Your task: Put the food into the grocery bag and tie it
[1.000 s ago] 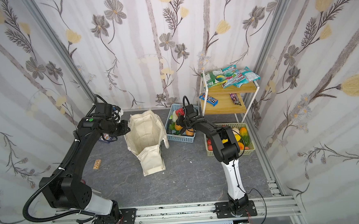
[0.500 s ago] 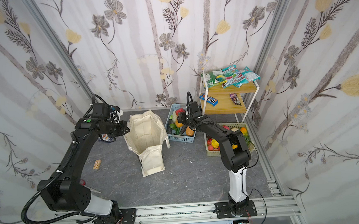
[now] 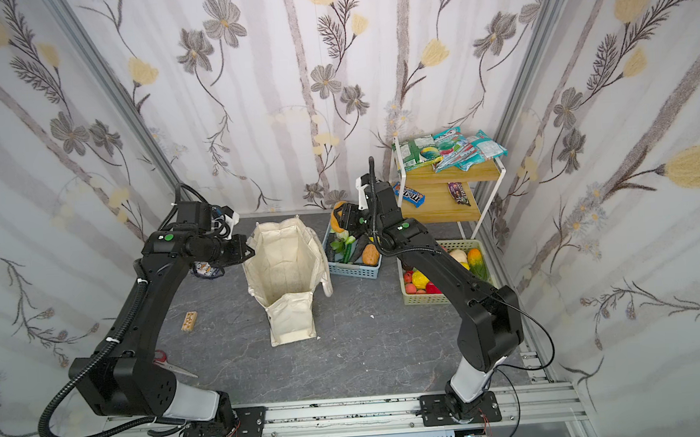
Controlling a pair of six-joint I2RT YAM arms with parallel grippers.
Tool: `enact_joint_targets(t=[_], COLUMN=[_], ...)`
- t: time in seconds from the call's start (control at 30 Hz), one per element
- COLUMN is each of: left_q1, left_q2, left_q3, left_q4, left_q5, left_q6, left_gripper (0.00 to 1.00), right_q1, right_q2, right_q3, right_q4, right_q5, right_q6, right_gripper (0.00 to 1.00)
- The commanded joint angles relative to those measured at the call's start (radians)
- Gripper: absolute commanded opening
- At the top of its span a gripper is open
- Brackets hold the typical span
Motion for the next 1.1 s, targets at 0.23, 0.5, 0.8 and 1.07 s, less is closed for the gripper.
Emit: enact_joint_targets(t=[0.23,0.5,0.8,1.07], left_q1=[-0.011,-0.051,-0.063,-0.073], left_q2=[-0.01,-0.018,-0.072,-0.114], left_q3=[0.016,0.024,0.022,0.001], left_q4=[0.016,0.018,0.019,0.024], left_q5=[0.022,0.012,0.005,0.056], left_q6=[-0.013,-0.029,-0.062,-0.067], left_gripper=[0.0,0.0,0.0,0.0], right_q1=[0.206,0.321,0.382,0.413], right_q2=[-0.074,-0.004,0.112,0.166], right_q3=[-0.003,0.0,0.007,-0.017], right_q4=[-0.074,-0.086,-0.13,-0.151], right_q5=[-0.002,-0.031,-0.059,-0.077], right_q6=[-0.049,-0.087,-0.132,-0.149], right_gripper=[0.59,0.6,0.6,0.61])
